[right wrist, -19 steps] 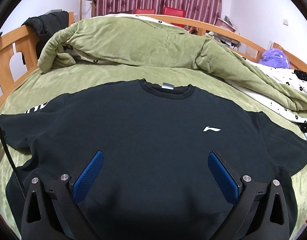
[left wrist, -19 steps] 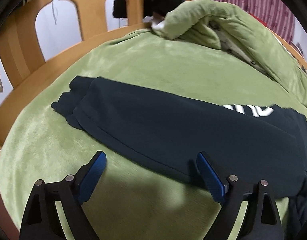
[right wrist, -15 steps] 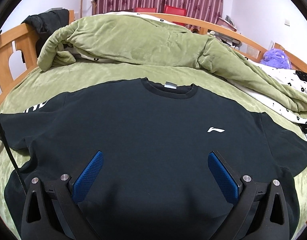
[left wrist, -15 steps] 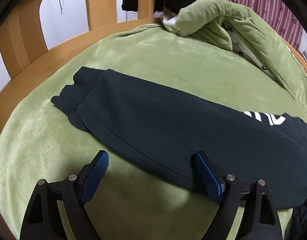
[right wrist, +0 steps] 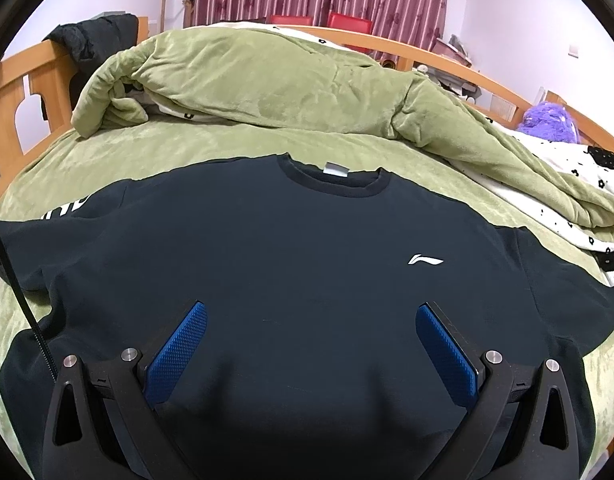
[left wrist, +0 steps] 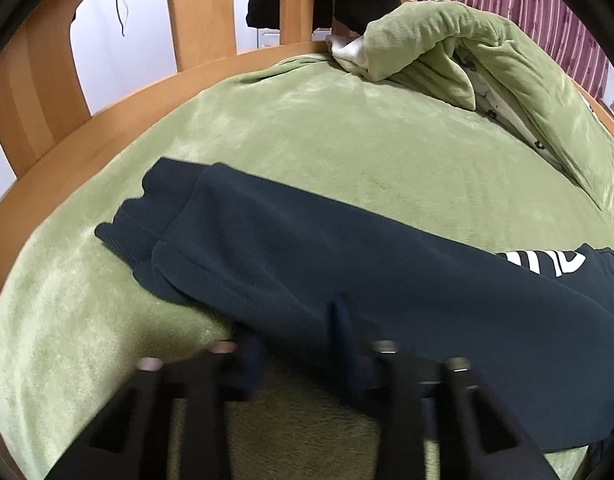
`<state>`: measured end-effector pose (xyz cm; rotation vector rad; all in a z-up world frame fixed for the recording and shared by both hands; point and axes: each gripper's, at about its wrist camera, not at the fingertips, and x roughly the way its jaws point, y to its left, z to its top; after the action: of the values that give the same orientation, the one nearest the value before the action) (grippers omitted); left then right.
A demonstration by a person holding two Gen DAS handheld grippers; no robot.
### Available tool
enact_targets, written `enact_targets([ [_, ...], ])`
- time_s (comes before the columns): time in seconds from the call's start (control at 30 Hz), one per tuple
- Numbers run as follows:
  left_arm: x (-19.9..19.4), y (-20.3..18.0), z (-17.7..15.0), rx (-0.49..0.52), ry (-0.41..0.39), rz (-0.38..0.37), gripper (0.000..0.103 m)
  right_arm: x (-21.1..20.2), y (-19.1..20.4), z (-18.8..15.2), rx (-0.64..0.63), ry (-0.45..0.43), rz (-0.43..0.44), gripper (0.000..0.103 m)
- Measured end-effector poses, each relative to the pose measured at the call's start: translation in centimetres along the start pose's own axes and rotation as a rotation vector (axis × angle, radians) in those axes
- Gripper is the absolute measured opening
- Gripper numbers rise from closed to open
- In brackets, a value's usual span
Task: Fold small clothes
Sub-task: 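Reach the left tool to the sweatshirt sleeve cuff and grasp it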
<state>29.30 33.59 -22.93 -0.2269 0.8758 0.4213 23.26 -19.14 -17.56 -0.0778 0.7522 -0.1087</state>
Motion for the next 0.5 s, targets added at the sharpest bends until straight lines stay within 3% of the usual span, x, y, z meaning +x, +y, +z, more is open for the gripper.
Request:
enact_targets([
  [0.1, -1.1, -0.8, 0.4, 0.020, -0.015, 0.014, 0.007, -0.4, -0.6, 0.1, 0.000, -0.010, 0.001, 0.102],
  [0.3, -5.3, -3.3, 2.2, 0.052, -0.077, 0.003, 0.006, -2.0, -2.3, 0.4, -0.002, -0.061, 0.005, 0.102],
  [0.5, -10.2, -8.5, 3.7, 0.118, -0.136, -0.013, 0.006, -3.1, -4.9, 0.5, 0.010, -0.086, 0.010, 0.102],
])
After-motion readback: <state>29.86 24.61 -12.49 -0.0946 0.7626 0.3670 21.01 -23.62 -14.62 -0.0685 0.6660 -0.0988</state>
